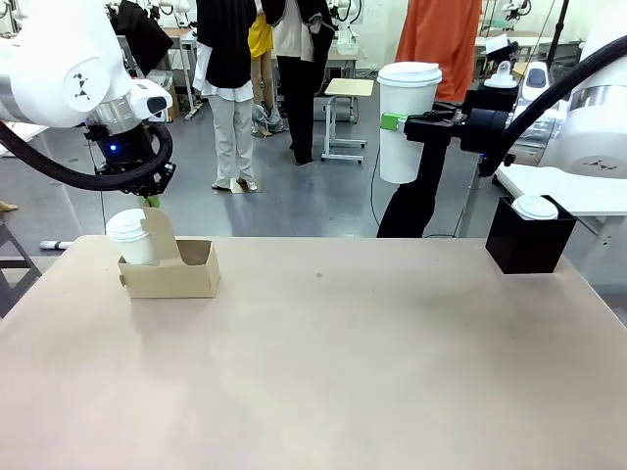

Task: Pour a drink into a cup and package it in a carrier.
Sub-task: Position the Cup Carrier in the center of the table.

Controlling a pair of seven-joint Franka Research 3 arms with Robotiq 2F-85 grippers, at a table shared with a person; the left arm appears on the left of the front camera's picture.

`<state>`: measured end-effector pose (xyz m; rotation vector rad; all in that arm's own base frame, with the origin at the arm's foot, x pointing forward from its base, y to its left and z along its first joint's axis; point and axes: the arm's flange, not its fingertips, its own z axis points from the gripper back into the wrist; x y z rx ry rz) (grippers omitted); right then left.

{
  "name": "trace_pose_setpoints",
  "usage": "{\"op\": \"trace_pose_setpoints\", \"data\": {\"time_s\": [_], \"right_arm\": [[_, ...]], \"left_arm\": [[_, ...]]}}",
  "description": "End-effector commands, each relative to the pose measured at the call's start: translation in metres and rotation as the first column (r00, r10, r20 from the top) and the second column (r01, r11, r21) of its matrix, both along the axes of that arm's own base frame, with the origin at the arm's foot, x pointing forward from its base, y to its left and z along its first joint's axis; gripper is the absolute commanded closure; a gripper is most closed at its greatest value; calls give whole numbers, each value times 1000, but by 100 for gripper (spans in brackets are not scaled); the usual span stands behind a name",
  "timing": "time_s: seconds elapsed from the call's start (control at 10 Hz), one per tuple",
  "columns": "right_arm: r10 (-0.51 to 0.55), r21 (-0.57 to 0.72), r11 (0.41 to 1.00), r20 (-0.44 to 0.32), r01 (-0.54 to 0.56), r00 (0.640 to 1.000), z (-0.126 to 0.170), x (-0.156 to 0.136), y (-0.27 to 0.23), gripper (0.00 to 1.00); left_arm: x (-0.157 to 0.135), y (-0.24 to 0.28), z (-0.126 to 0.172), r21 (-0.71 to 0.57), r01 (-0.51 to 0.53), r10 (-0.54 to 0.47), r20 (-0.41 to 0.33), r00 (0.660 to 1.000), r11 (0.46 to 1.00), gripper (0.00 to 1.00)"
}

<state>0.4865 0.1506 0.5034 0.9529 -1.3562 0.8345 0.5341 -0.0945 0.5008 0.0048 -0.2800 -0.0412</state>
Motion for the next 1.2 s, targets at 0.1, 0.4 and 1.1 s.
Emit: {"op": "trace_pose_setpoints", "data": {"time_s": [0.1,0.4,1.1], "right_arm": [[-5,2,1000,11,5,1000,4,1,3,11],[-5,2,1000,11,5,1000,4,1,3,11],[-5,2,1000,11,5,1000,4,1,3,11]], "left_arm": [[0,0,0,0,0,0,0,1000,1000,100],[0,0,0,0,0,0,0,1000,1000,100],[-63,-76,90,29,-91,88,88,992,995,98]]}}
